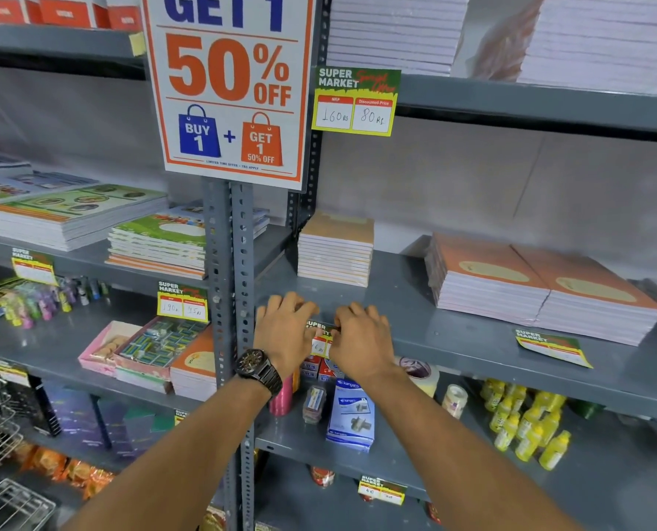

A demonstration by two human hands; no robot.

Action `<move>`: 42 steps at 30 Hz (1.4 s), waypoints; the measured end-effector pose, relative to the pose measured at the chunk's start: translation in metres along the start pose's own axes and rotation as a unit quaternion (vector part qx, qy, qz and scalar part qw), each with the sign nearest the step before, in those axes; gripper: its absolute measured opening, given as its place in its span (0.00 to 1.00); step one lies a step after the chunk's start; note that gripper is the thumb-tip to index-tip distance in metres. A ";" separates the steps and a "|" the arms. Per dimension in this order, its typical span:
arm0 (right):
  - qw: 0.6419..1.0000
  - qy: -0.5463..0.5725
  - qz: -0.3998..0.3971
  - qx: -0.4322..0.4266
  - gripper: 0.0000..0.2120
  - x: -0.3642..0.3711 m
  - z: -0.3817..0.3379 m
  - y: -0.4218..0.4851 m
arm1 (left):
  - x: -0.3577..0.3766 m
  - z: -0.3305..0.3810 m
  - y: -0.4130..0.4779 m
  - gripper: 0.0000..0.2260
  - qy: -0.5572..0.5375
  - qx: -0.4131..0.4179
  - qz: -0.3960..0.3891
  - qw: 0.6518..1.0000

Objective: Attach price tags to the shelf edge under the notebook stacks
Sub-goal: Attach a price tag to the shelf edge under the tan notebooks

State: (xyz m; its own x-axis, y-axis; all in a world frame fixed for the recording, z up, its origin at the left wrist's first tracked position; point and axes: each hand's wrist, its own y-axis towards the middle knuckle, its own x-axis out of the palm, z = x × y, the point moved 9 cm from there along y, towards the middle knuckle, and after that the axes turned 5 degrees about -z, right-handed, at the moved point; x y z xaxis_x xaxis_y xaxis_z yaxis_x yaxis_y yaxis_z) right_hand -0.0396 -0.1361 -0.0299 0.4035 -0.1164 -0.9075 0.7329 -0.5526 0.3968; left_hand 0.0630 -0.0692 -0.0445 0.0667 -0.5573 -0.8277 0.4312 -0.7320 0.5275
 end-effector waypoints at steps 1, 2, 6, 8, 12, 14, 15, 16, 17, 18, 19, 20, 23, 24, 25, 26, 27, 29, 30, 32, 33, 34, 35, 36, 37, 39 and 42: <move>1.000 0.001 0.003 0.003 0.12 0.001 0.000 0.001 | 0.000 0.004 0.000 0.08 0.012 0.017 0.001 1.000; 1.000 -0.002 0.005 0.005 0.13 0.002 0.000 0.002 | 0.001 0.007 0.000 0.06 0.023 0.033 0.000 0.999; 1.000 -0.018 0.006 0.003 0.12 0.005 0.002 0.009 | 0.001 0.010 -0.001 0.04 0.027 0.053 -0.009 0.998; 1.000 -0.015 0.006 -0.004 0.11 0.006 0.004 0.010 | 0.001 0.011 0.000 0.03 0.019 0.051 -0.013 0.998; 1.000 0.008 -0.006 -0.025 0.08 0.007 0.008 0.010 | 0.000 0.009 0.001 0.02 0.014 0.044 -0.023 0.999; 0.998 0.038 -0.020 -0.038 0.07 0.006 0.012 0.010 | 0.000 0.009 0.001 0.02 0.016 0.043 -0.022 0.999; 0.997 0.056 -0.031 -0.044 0.07 0.006 0.016 0.011 | -0.001 0.009 0.001 0.02 0.016 0.043 -0.021 0.999; 0.995 0.071 -0.041 -0.050 0.08 0.006 0.018 0.011 | 0.000 0.010 0.000 0.02 0.017 0.043 -0.022 0.999; 0.994 0.077 -0.048 -0.055 0.09 0.006 0.020 0.010 | 0.000 0.010 0.000 0.02 0.018 0.043 -0.024 0.999; 0.994 0.075 -0.051 -0.062 0.09 0.006 0.021 0.010 | 0.000 0.011 -0.001 0.02 0.019 0.044 -0.025 0.999; 0.994 0.066 -0.050 -0.071 0.10 0.006 0.021 0.009 | 0.001 0.011 -0.001 0.02 0.022 0.045 -0.027 0.998; 0.994 0.054 -0.047 -0.079 0.10 0.007 0.020 0.008 | 0.001 0.011 -0.001 0.03 0.026 0.046 -0.027 0.998; 0.994 0.006 -0.031 -0.105 0.10 0.009 0.014 0.005 | 0.003 0.012 -0.002 0.05 0.046 0.055 -0.026 0.997; 0.993 -0.013 -0.024 -0.111 0.09 0.010 0.012 0.005 | 0.004 0.013 -0.003 0.05 0.051 0.057 -0.028 0.997; 0.993 -0.029 -0.018 -0.115 0.10 0.010 0.012 0.004 | 0.004 0.014 -0.003 0.06 0.055 0.058 -0.028 0.996; 0.992 -0.038 -0.011 -0.116 0.10 0.011 0.012 0.004 | 0.005 0.014 -0.003 0.06 0.058 0.058 -0.030 0.996; 0.992 -0.044 -0.007 -0.115 0.11 0.012 0.012 0.003 | 0.006 0.014 -0.003 0.06 0.060 0.056 -0.032 0.996; 0.993 -0.047 -0.002 -0.112 0.12 0.013 0.011 0.002 | 0.008 0.013 -0.003 0.07 0.063 0.051 -0.037 0.996; 0.993 -0.043 -0.001 -0.107 0.12 0.014 0.011 0.002 | 0.008 0.013 -0.004 0.07 0.063 0.050 -0.038 0.996; 0.996 -0.019 -0.007 -0.090 0.11 0.013 0.010 0.001 | 0.008 0.012 -0.007 0.06 0.055 0.048 -0.040 0.997; 0.997 -0.002 -0.013 -0.082 0.10 0.012 0.011 0.000 | 0.008 0.012 -0.008 0.06 0.051 0.047 -0.041 0.997; 0.997 0.016 -0.020 -0.078 0.11 0.009 0.013 -0.001 | 0.007 0.014 -0.008 0.06 0.047 0.047 -0.043 0.997; 0.996 0.036 -0.030 -0.077 0.12 0.008 0.014 -0.003 | 0.007 0.013 -0.009 0.07 0.044 0.045 -0.046 0.997; 0.995 0.058 -0.040 -0.077 0.13 0.006 0.018 -0.006 | 0.006 0.013 -0.008 0.09 0.044 0.045 -0.048 0.997; 0.993 0.078 -0.047 -0.079 0.15 0.004 0.023 -0.010 | 0.005 0.013 -0.007 0.11 0.049 0.046 -0.053 0.996; 0.991 0.097 -0.050 -0.082 0.17 -0.005 0.043 -0.023 | 0.007 0.015 -0.003 0.14 0.068 0.043 -0.072 0.994; 0.991 0.113 -0.034 -0.067 0.17 -0.023 0.087 -0.046 | 0.008 0.015 0.001 0.14 0.087 0.025 -0.081 0.993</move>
State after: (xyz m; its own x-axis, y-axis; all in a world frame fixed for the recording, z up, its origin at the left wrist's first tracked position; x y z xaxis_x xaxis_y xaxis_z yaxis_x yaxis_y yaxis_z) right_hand -0.1299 -0.1799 -0.0391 0.4519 0.1124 -0.8850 0.8223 -0.4371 0.3643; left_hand 0.0504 -0.0805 -0.0473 0.1562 -0.3579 -0.9206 0.4048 -0.8270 0.3902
